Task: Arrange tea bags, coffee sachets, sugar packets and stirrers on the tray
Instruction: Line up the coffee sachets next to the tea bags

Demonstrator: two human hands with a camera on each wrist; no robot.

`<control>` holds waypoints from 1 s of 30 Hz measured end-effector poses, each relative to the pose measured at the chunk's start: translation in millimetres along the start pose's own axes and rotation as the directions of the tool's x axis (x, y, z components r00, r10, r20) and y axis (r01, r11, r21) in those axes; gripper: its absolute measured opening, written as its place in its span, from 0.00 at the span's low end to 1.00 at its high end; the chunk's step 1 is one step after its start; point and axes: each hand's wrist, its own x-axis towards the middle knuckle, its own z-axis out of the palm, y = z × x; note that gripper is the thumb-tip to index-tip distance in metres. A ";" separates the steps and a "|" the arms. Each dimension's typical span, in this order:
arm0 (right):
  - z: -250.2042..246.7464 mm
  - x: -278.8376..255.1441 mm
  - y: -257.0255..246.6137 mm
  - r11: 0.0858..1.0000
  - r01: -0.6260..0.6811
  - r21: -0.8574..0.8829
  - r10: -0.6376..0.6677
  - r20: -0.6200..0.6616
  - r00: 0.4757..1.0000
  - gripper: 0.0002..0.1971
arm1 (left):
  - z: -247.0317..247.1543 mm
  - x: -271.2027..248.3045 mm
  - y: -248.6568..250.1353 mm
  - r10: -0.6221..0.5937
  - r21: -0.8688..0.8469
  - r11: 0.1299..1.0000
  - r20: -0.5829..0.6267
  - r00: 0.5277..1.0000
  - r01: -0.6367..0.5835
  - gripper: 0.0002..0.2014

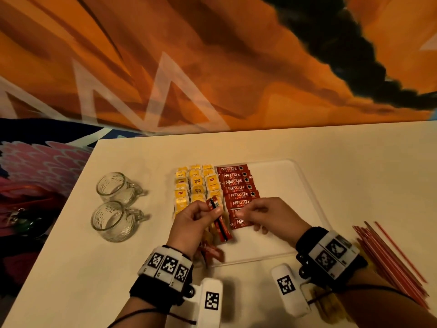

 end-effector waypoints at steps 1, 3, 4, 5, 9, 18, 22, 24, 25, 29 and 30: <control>4.6 -1.2 -4.4 1.000 0.016 -0.017 -0.015 0.094 0.996 0.11 | 4.9 0.4 1.4 0.007 0.013 1.000 0.002 1.000 -0.007 0.12; 12.2 -1.5 -7.5 0.998 0.046 -0.044 -0.038 0.167 0.985 0.12 | 14.8 -0.3 5.6 0.015 0.025 1.000 0.004 1.000 -0.015 0.14; 14.4 -1.2 -7.2 0.998 0.057 -0.038 -0.050 0.161 0.986 0.10 | 17.5 -0.3 6.7 0.023 0.026 0.999 0.000 1.000 -0.023 0.14; 15.9 -1.2 -6.5 0.997 0.067 -0.023 -0.063 0.149 0.987 0.09 | 19.2 -1.0 8.0 0.024 0.023 0.999 0.001 1.000 -0.024 0.14; 15.1 -3.2 -8.0 0.994 0.097 0.044 -0.103 0.143 0.984 0.09 | 16.1 -5.4 15.7 0.008 0.006 1.000 0.022 1.000 -0.008 0.08; 1.5 -14.9 -20.7 0.911 -0.146 0.385 0.022 0.308 0.951 0.20 | 14.2 -21.1 31.3 -0.004 -0.052 0.999 0.044 0.999 0.006 0.05; 0.8 -17.1 -21.9 0.944 -0.008 0.329 -0.037 0.131 0.991 0.19 | 13.6 -21.8 30.9 0.020 0.015 1.000 -0.015 1.000 -0.019 0.06; 1.4 -17.8 -21.0 0.952 0.050 0.301 -0.075 0.072 0.995 0.12 | 15.5 -24.3 32.3 0.010 0.005 1.000 0.003 1.000 -0.010 0.07; 1.6 -17.5 -19.8 0.958 0.071 0.279 -0.088 0.047 0.995 0.10 | 17.0 -26.4 33.9 -0.001 -0.004 1.000 0.013 1.000 0.001 0.07; 0.7 -15.1 -18.3 0.965 0.105 0.242 -0.091 -0.068 0.994 0.05 | 17.6 -28.8 34.8 -0.045 -0.003 0.999 0.042 0.998 0.045 0.09; -0.7 -15.3 -18.3 0.962 0.108 0.250 -0.085 -0.101 0.991 0.05 | 17.2 -29.5 34.5 -0.049 0.006 0.999 0.039 0.998 0.048 0.10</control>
